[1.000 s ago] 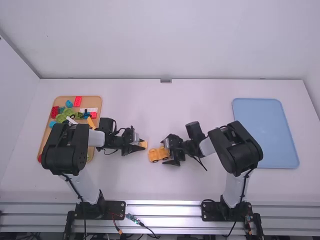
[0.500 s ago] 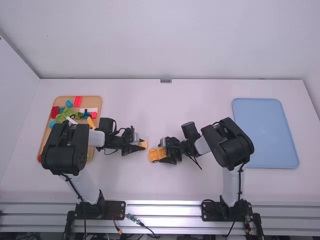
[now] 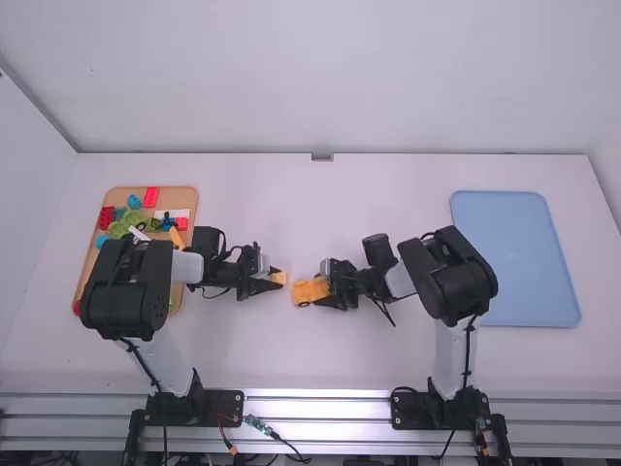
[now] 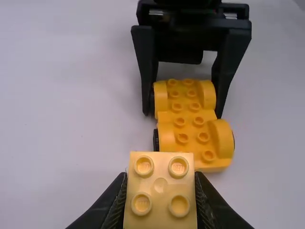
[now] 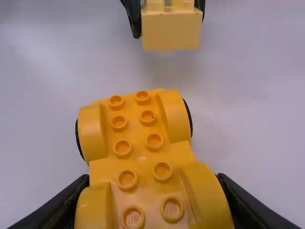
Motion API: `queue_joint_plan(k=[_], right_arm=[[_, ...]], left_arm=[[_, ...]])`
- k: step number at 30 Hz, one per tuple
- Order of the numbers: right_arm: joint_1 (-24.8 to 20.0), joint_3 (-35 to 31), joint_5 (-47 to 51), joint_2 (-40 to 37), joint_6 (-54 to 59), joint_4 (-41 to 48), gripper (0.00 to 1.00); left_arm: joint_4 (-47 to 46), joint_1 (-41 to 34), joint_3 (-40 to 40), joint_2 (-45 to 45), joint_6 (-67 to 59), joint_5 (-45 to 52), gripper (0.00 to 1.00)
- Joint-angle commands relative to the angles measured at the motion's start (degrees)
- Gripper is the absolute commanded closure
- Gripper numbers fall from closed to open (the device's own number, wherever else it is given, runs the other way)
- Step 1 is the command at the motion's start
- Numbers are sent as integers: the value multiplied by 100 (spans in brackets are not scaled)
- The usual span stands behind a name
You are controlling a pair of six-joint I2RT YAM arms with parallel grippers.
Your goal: Assemble lego blocks to make yellow taxi
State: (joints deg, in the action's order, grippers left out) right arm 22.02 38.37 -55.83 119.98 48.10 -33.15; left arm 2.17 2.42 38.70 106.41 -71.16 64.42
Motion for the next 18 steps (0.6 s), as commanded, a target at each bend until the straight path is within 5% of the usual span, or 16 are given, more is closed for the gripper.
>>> queue_joint_plan(k=[1,12,18], right_arm=[[15,-170,245,78,-448,-179,45],[17,-916,719,78,-1598,-1910,42],[9,-968,817,78,-1663,-1987,42]], left_arm=[[-26,-17,157,57,439,225,98],[72,-452,251,57,835,-48,98],[181,-929,254,41,837,-407,98]])
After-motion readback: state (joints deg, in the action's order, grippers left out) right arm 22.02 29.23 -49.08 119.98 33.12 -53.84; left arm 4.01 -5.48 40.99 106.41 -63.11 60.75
